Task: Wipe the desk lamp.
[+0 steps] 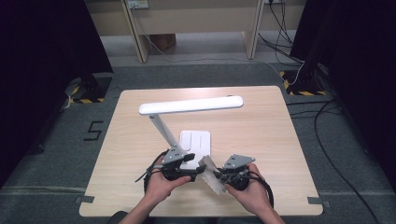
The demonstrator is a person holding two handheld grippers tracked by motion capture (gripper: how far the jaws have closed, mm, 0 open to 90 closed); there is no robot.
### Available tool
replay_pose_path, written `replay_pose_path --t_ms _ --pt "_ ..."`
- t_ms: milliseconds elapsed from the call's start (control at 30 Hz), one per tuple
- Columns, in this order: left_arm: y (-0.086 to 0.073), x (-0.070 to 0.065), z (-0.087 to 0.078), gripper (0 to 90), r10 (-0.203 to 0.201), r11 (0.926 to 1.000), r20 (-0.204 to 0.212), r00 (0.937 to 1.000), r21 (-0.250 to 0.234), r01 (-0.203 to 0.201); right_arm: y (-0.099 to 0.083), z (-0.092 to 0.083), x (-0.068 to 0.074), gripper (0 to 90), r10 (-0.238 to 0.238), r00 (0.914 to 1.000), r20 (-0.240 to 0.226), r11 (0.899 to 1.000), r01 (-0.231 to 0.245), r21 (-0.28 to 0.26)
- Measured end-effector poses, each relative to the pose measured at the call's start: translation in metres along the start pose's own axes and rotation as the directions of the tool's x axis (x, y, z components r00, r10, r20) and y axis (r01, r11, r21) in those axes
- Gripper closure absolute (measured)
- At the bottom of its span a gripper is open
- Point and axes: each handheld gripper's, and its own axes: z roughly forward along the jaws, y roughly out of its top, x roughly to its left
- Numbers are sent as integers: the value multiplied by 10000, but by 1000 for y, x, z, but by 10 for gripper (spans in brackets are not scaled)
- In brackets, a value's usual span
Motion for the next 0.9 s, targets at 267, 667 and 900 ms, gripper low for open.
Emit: replay_pose_path --t_ms 267,667,900 --pt "-4 11 9 323 -711 9972 1102 9914 296 683 1 0 3 815 -87 9999 -64 10000 87 -23" --pt "-10 13 11 358 -481 9976 1636 9853 574 392 2 -1 4 815 -263 9996 -64 9995 262 -158" --pt "-10 13 10 460 -190 9990 1769 9840 440 113 2 -1 5 815 -347 9994 -54 9992 346 -212"
